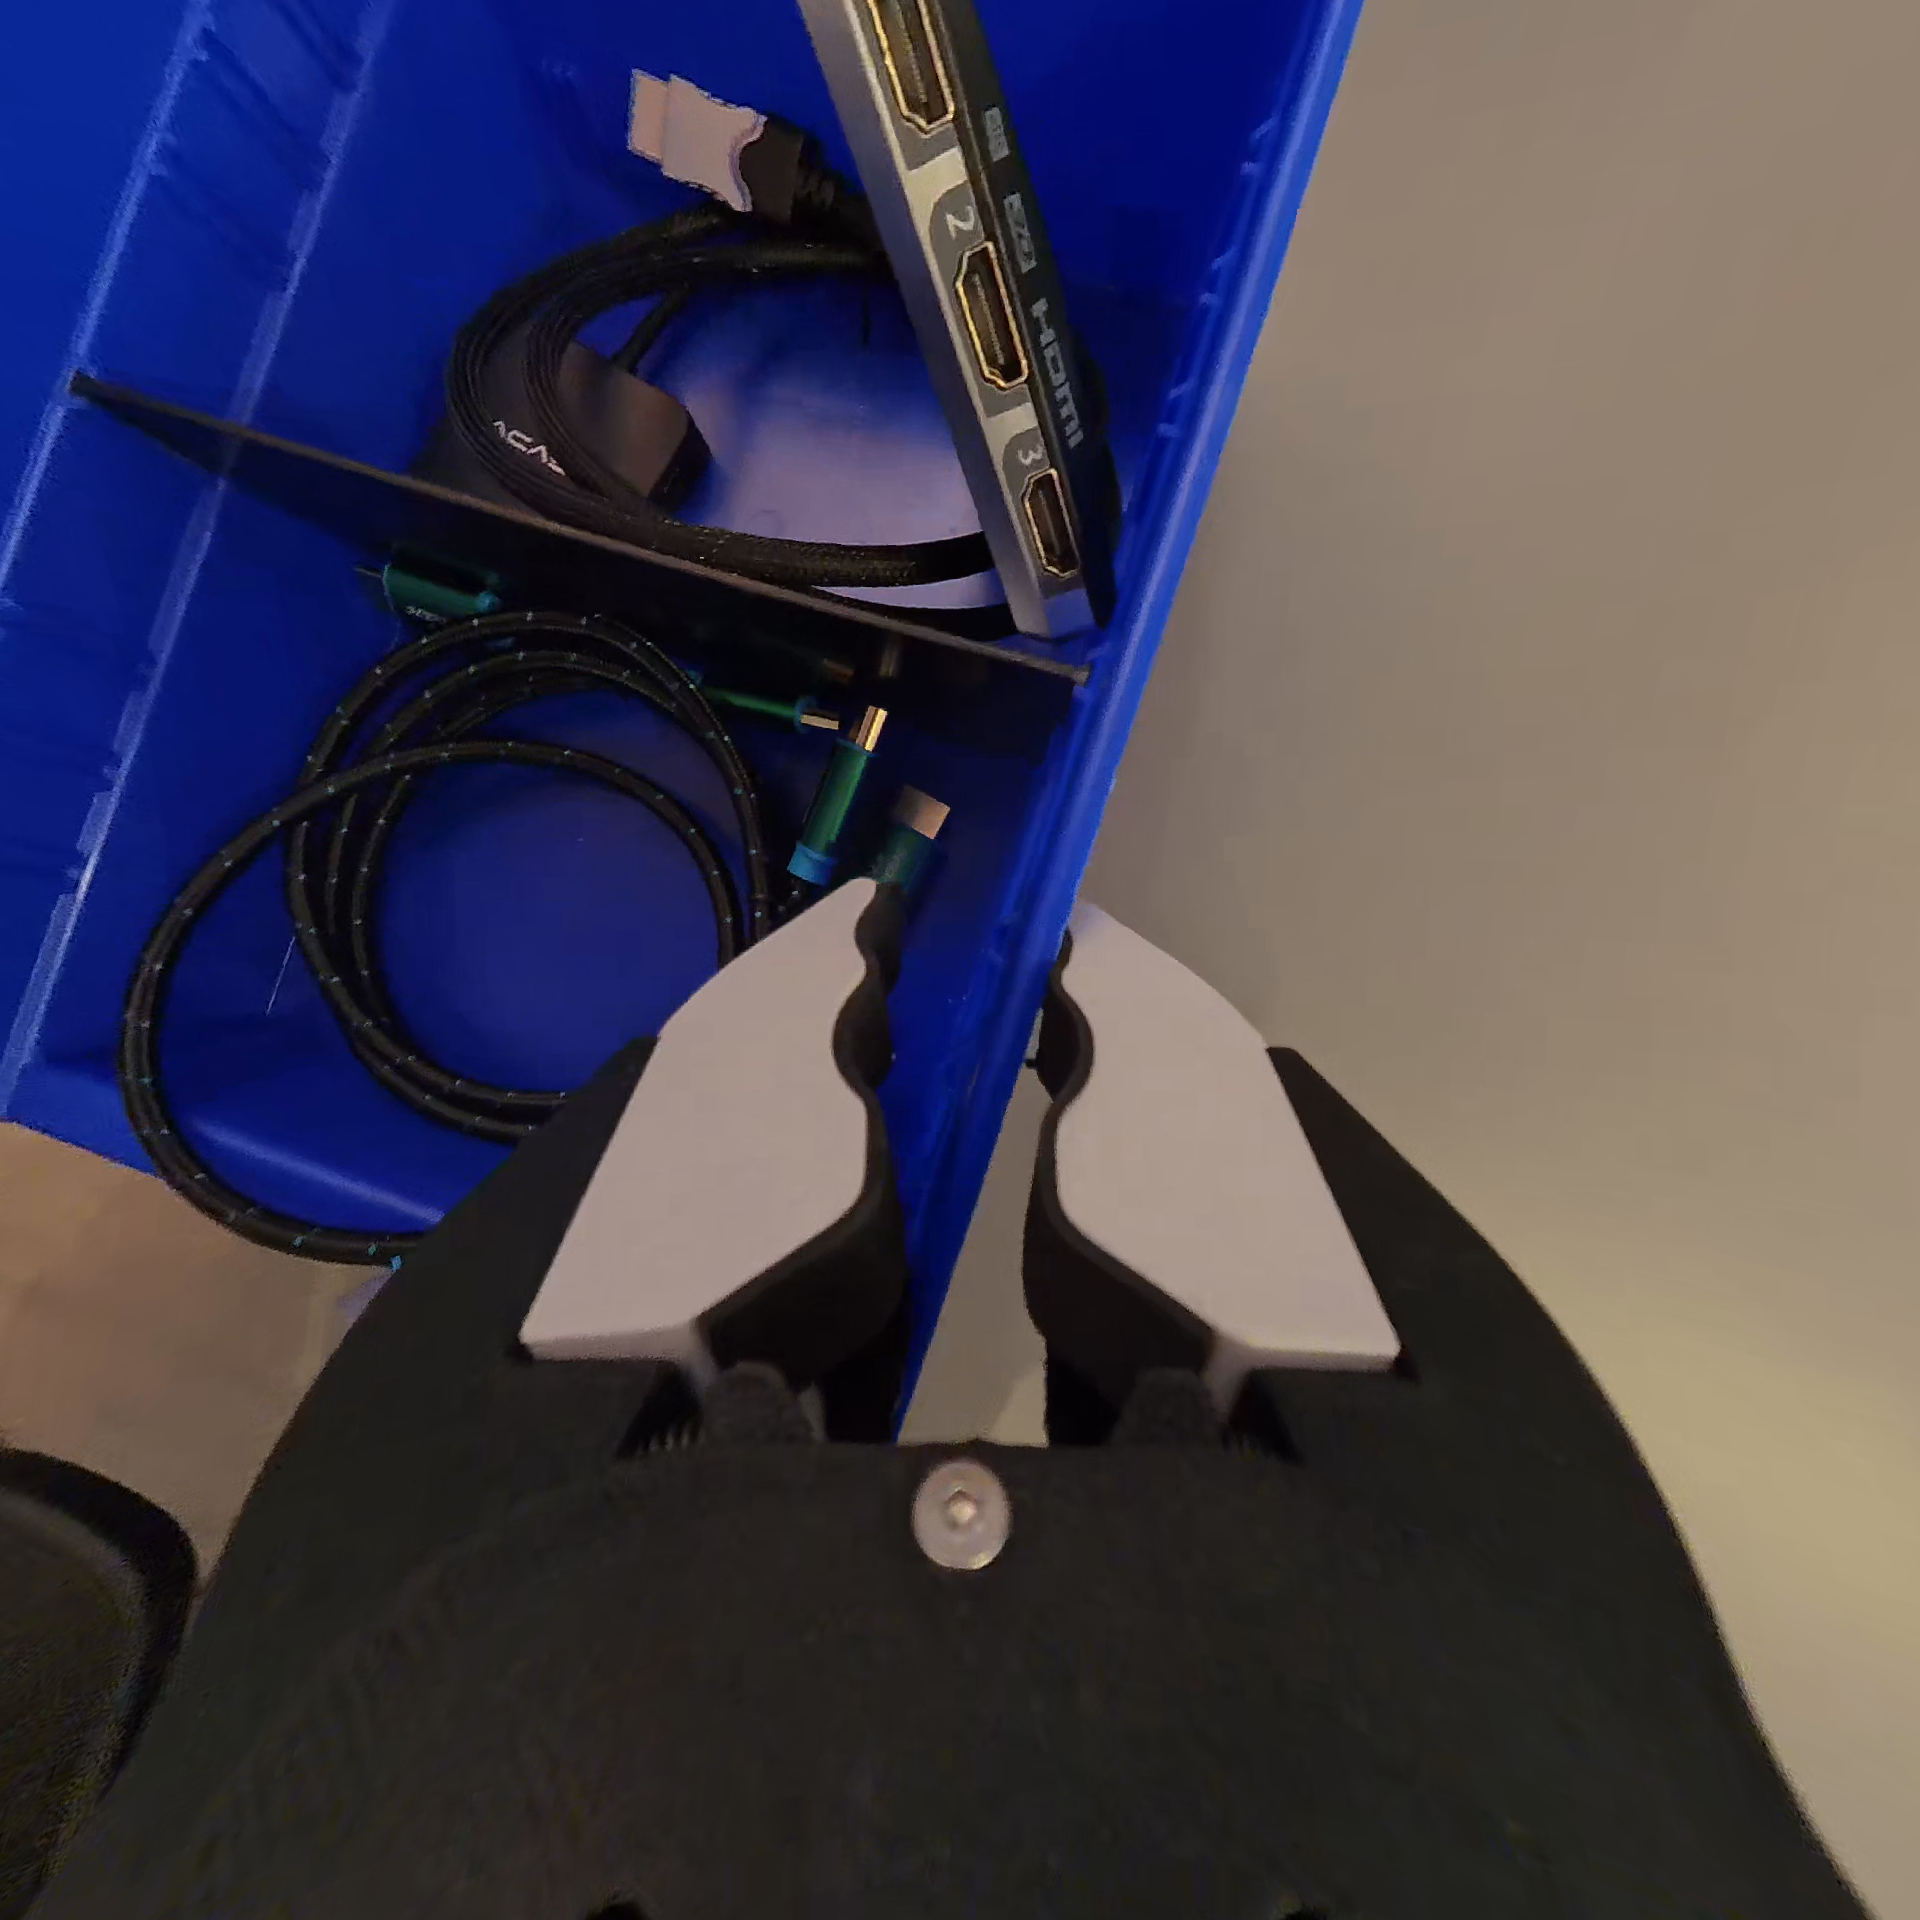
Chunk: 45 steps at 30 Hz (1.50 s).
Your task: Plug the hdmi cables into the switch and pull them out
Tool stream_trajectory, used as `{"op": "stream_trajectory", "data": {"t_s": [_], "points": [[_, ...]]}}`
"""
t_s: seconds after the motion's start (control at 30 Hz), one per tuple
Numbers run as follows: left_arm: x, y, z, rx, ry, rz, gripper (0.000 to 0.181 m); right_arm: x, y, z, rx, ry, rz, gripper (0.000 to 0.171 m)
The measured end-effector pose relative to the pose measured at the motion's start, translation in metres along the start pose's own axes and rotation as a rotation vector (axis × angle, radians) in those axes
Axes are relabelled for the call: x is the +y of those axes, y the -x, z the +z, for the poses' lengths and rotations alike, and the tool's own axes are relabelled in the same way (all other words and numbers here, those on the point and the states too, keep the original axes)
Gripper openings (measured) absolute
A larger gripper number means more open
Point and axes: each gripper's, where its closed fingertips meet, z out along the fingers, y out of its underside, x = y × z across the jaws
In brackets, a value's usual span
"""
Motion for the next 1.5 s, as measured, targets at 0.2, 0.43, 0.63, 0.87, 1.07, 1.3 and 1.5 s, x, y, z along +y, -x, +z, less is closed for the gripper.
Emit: {"op": "stream_trajectory", "data": {"t_s": [0.2,0.43,0.63,0.87,1.07,1.3,1.5], "points": [[-0.019,-0.002,-0.018,0.01,-0.123,-0.033,0.008,-0.008,0.049,0.026,-0.071,0.011,-0.041,0.038],[-0.028,-0.003,-0.038,0.026,-0.217,-0.096,0.008,-0.035,0.116,0.053,-0.159,-0.037,-0.105,0.059],[-0.051,-0.003,-0.058,0.018,-0.334,-0.12,0.008,-0.062,0.179,0.077,-0.254,-0.07,-0.126,0.081],[-0.069,0.004,-0.083,0.033,-0.445,-0.174,0.008,-0.085,0.256,0.101,-0.349,-0.071,-0.229,0.107],[-0.081,-0.007,-0.099,0.057,-0.491,-0.158,0.008,-0.107,0.319,0.122,-0.458,-0.089,-0.323,0.123],[-0.101,-0.052,-0.101,0.128,-0.517,-0.104,0.006,-0.113,0.375,0.112,-0.837,-0.021,-0.273,0.125],[-0.11,-0.119,-0.073,0.209,-0.471,-0.055,0.007,-0.142,0.307,0.048,-0.839,-0.236,-0.14,0.105]]}}
